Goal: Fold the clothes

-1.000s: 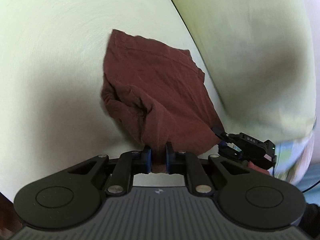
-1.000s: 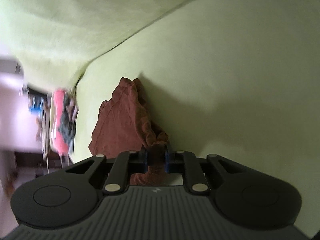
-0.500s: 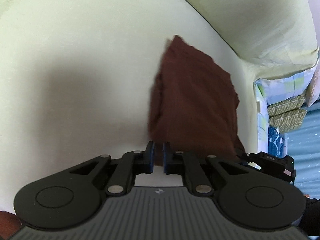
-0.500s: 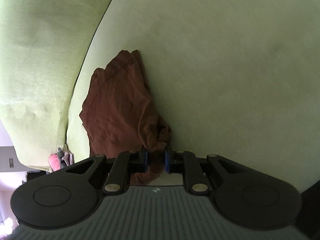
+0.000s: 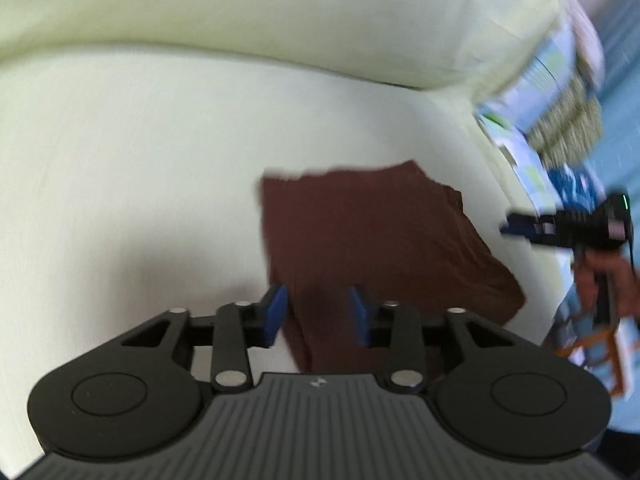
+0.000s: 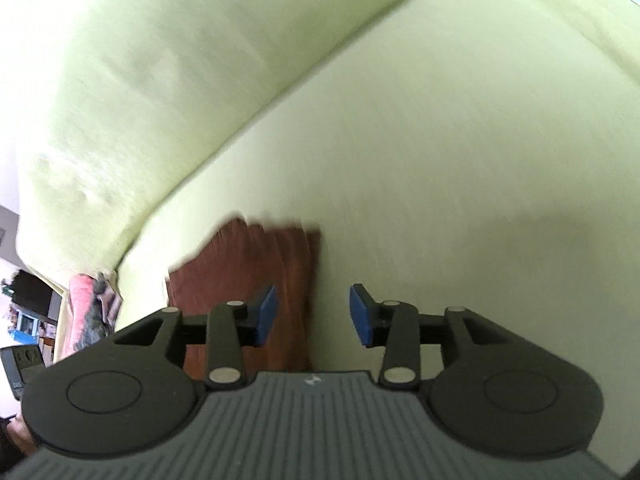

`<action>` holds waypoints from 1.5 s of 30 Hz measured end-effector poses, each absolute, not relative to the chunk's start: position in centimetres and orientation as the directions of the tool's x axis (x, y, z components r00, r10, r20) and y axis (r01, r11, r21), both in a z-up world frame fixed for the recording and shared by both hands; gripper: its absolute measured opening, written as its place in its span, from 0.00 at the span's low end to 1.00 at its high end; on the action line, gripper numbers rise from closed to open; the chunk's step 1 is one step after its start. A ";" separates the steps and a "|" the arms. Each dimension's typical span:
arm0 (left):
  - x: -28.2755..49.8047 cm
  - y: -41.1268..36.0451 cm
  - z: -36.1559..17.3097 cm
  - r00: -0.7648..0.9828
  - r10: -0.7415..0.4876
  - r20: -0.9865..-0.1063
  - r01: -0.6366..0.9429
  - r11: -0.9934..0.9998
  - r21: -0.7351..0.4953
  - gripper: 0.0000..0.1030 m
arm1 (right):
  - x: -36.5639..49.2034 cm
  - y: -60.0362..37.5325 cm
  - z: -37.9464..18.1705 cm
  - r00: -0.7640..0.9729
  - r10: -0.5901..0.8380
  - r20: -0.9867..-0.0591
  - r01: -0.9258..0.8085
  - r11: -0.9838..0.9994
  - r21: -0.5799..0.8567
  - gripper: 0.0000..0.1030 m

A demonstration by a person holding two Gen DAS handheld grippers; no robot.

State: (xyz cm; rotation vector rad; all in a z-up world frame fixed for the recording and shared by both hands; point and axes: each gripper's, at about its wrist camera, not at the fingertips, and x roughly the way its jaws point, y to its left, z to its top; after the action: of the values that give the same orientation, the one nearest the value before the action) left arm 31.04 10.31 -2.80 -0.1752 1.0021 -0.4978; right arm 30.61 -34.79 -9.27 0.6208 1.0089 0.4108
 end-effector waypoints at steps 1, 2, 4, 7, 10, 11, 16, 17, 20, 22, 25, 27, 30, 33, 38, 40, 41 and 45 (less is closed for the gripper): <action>32.1 10.2 -3.1 0.436 -0.486 -0.758 0.372 0.864 -0.340 0.50 | 31.9 -34.7 -9.7 0.480 0.607 -0.633 -0.053 0.740 0.670 0.38; 33.0 10.1 -3.4 0.432 -0.492 -0.756 0.418 0.852 -0.316 0.52 | 33.4 -34.3 -10.4 0.472 0.629 -0.617 -0.079 0.728 0.682 0.38; 34.4 10.0 -4.0 0.425 -0.500 -0.755 0.494 0.827 -0.270 0.52 | 34.8 -33.8 -11.1 0.473 0.637 -0.609 -0.105 0.727 0.679 0.38; 35.1 9.8 -4.6 0.410 -0.505 -0.759 0.582 0.786 -0.209 0.58 | 35.8 -33.2 -11.8 0.498 0.639 -0.586 -0.141 0.727 0.672 0.38; 34.9 10.1 -5.0 0.406 -0.510 -0.759 0.637 0.753 -0.165 0.68 | 35.1 -33.4 -12.1 0.527 0.624 -0.577 -0.151 0.737 0.659 0.42; 34.7 10.3 -5.1 0.413 -0.506 -0.757 0.653 0.744 -0.141 0.68 | 34.9 -33.3 -12.1 0.535 0.616 -0.578 -0.150 0.743 0.652 0.42; 32.6 10.0 -5.2 0.480 -0.406 -0.778 0.642 0.767 -0.004 0.68 | 30.7 -32.7 -10.8 0.621 0.526 -0.581 -0.153 0.808 0.569 0.42; 32.1 9.9 -5.1 0.486 -0.385 -0.785 0.634 0.773 0.014 0.68 | 29.1 -32.4 -10.2 0.649 0.484 -0.587 -0.135 0.833 0.537 0.42; 30.3 9.3 -4.3 0.496 -0.342 -0.798 0.645 0.760 0.075 0.68 | 26.5 -31.7 -9.2 0.666 0.443 -0.600 -0.097 0.849 0.519 0.49; 29.4 9.0 -3.8 0.499 -0.333 -0.800 0.657 0.748 0.098 0.68 | 25.8 -31.3 -8.6 0.659 0.434 -0.614 -0.112 0.864 0.491 0.50; 28.3 8.7 -3.2 0.504 -0.328 -0.799 0.668 0.734 0.120 0.68 | 24.8 -30.3 -7.2 0.653 0.420 -0.630 -0.128 0.881 0.455 0.50; 27.7 8.4 -2.9 0.503 -0.328 -0.800 0.682 0.719 0.133 0.68 | 24.5 -30.0 -6.6 0.651 0.424 -0.629 -0.142 0.883 0.448 0.50; 27.3 8.0 -2.5 0.501 -0.327 -0.801 0.689 0.711 0.140 0.68 | 24.0 -30.1 -5.7 0.651 0.435 -0.622 -0.169 0.882 0.440 0.51; 27.5 7.8 -2.3 0.507 -0.325 -0.798 0.689 0.709 0.149 0.68 | 24.6 -29.9 -5.2 0.638 0.462 -0.616 -0.211 0.874 0.438 0.53; 29.1 8.1 -2.8 0.503 -0.340 -0.795 0.702 0.697 0.146 0.68 | 27.1 -29.8 -5.5 0.602 0.489 -0.632 -0.264 0.868 0.420 0.55; 30.3 8.1 -3.3 0.490 -0.354 -0.797 0.718 0.682 0.138 0.68 | 27.9 -30.0 -5.9 0.596 0.493 -0.634 -0.270 0.867 0.419 0.57; 31.1 8.0 -3.5 0.483 -0.362 -0.797 0.725 0.676 0.132 0.68 | 28.5 -30.2 -6.1 0.591 0.499 -0.634 -0.275 0.863 0.423 0.57; 33.9 8.1 -4.3 0.443 -0.427 -0.788 0.768 0.634 0.088 0.68 | 31.1 -30.8 -8.1 0.544 0.539 -0.643 -0.300 0.840 0.452 0.58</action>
State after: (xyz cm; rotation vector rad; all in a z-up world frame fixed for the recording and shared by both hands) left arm 33.88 8.10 -4.33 0.4763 0.8121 -0.7767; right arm 31.06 -30.78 -8.09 0.3050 0.8615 0.5067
